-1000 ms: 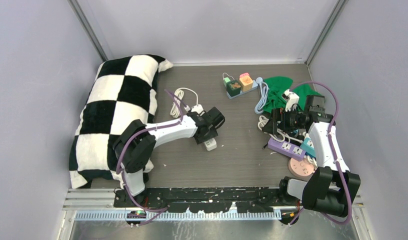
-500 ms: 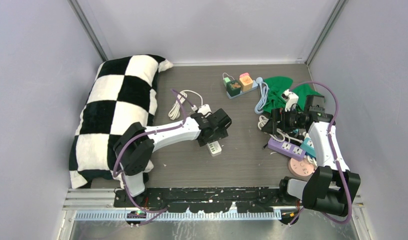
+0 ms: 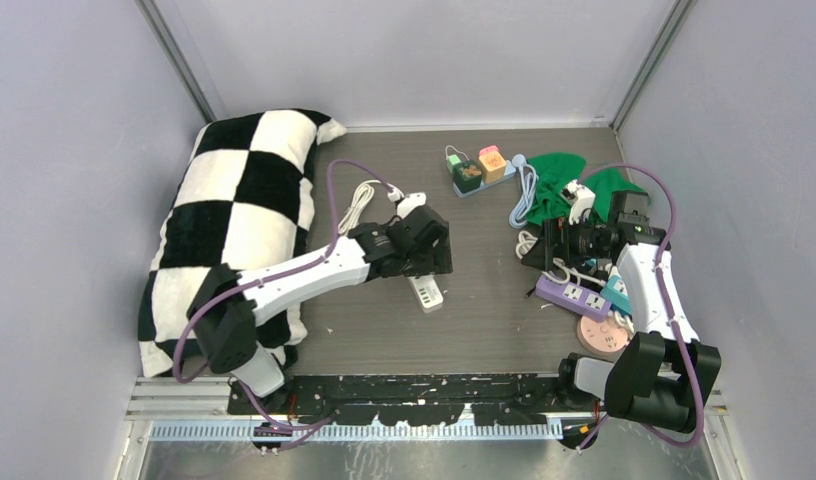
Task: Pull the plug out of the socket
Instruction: Move the socket to the center of the board.
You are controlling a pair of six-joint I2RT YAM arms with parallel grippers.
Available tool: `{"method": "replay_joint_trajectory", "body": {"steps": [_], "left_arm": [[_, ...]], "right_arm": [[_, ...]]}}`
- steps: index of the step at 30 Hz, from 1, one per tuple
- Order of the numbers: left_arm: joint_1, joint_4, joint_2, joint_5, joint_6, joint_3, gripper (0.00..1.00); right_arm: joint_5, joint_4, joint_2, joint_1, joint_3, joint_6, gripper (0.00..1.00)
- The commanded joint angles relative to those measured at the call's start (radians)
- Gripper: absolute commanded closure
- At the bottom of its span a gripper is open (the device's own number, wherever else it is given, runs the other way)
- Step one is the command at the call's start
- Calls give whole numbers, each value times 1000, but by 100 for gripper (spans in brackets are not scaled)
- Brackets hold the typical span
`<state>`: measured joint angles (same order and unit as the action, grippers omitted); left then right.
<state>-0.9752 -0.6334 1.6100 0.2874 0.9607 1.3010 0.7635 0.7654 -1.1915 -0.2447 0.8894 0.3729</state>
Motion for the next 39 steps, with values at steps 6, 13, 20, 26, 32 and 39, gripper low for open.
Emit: {"method": "replay_joint_trajectory", "body": {"steps": [6,13,20,26,32,39], "left_arm": [[18,145,-243,-283,-614,-85,9],[142,16,-250,-440,-855,-74,9],[318,-79,-160,-635,-968,-15,8],[364,-33,-61,-585,-1094,-5,5],[367,54,24,-564,-1200,0,4],[367,135,91,-567,-1304,-6,6]], "right_arm": [[57,2,-2,-2,-7,30,0],[70,6,-2,-2,-7,35,0],[72,8,-1,-2,-9,40,0],[74,12,-2,-2,-9,43,0],[70,14,-6,-2,-9,46,0],[65,17,-8,-3,-9,49,0]]}}
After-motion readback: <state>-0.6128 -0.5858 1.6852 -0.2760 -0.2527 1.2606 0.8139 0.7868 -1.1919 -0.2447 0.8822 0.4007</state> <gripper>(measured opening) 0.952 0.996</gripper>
